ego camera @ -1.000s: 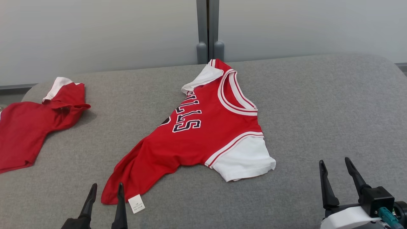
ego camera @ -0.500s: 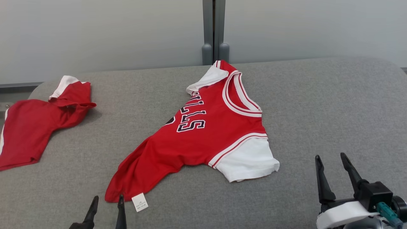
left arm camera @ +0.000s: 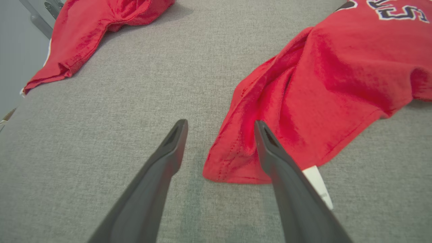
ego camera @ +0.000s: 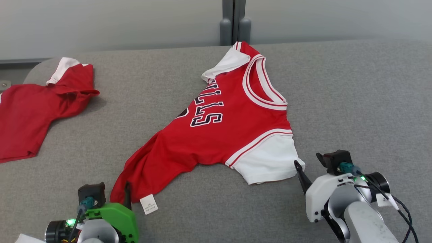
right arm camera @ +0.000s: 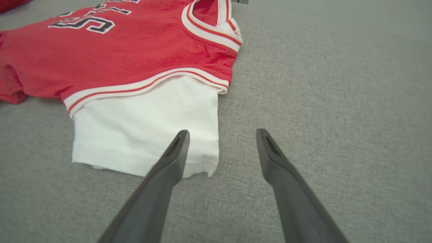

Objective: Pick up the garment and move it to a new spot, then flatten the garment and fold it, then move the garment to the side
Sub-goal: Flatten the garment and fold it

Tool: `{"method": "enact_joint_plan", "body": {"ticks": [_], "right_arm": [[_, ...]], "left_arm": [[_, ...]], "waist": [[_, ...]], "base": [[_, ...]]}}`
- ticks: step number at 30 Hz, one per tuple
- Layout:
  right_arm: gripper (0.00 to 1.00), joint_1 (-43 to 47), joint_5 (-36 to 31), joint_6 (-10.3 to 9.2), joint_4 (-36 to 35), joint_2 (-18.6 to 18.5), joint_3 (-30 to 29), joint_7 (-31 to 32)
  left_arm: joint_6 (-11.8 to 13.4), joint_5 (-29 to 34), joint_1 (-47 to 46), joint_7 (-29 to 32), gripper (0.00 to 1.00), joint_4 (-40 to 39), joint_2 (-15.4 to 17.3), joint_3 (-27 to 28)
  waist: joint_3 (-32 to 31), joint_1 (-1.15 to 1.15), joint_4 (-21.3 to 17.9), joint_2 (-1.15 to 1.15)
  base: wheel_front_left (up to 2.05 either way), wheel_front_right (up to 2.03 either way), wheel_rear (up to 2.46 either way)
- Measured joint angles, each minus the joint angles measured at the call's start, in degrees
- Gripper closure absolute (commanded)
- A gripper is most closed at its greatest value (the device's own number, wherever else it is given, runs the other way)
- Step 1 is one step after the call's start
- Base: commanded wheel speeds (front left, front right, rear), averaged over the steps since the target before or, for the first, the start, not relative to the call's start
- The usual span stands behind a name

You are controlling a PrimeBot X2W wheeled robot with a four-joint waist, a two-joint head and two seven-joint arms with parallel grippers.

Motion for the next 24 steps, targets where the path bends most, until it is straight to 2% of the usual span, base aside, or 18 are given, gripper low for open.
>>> {"method": "enact_joint_plan", "body": {"ticks": [2,9,22,23,24], "right_arm": [[0.0,-1.86,-0.1,0.0,2.37,-0.29,1.47,2.9],[0.0,-4.87,1.05,-0.02,6.37,0.15,3.57,5.1],[0.0,-6.11,4.15,-0.07,6.62,-1.32,6.23,5.92],[0.13,-6.12,4.57,-0.08,6.61,-1.34,6.57,6.14],[0.8,-6.12,5.08,-0.09,6.58,-1.4,7.02,6.46]], "left_arm": [[-0.09,0.0,-1.21,1.78,0.0,0.35,-0.02,-0.58],[-1.24,-1.04,-2.42,6.6,0.0,1.25,0.2,-1.42],[-0.94,-3.52,-1.86,10.45,0.0,-0.89,0.74,-0.96],[-1.04,-3.89,-1.87,10.93,0.26,-0.83,0.74,-0.93],[-1.25,-4.24,-1.87,11.44,0.77,-0.74,0.74,-0.93]], "waist": [[1.33,0.0,0.17,0.0],[4.42,0.0,1.17,0.0],[6.04,0.0,1.33,0.0],[6.04,0.0,1.3,0.0],[6.05,0.0,1.28,0.0]], "base": [[0.0,0.0,0.0],[0.0,0.0,0.0],[0.0,0.0,0.0],[0.0,0.0,0.0],[0.0,0.0,0.0]]}}
